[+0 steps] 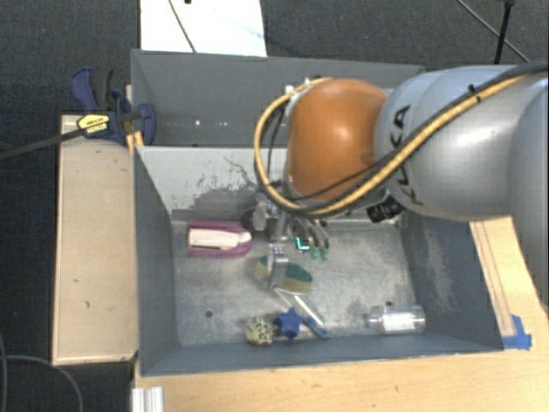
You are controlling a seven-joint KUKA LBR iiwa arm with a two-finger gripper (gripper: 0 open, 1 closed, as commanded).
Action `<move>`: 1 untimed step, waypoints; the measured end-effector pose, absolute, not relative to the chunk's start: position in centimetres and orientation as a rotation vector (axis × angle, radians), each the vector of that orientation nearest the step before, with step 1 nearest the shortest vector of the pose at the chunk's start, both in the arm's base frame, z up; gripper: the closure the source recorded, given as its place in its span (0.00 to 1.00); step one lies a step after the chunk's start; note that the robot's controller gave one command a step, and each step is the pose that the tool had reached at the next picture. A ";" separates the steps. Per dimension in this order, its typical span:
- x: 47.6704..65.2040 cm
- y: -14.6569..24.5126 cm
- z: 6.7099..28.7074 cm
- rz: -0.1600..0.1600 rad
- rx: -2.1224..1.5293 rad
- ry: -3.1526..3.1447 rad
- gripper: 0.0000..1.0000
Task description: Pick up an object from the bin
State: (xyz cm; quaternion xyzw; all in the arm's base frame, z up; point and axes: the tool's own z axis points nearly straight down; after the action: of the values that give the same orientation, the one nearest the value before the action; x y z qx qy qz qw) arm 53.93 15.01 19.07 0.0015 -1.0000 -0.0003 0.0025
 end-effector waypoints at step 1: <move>52.3 10.9 9.2 0.003 -0.333 -3.119 0.00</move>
Offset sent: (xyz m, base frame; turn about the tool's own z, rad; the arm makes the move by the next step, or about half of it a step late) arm -0.0153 -0.0398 -0.0962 0.2143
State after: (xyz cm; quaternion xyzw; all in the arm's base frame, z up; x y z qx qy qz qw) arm 52.26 10.89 9.18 -0.1061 -0.9944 0.0010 0.0025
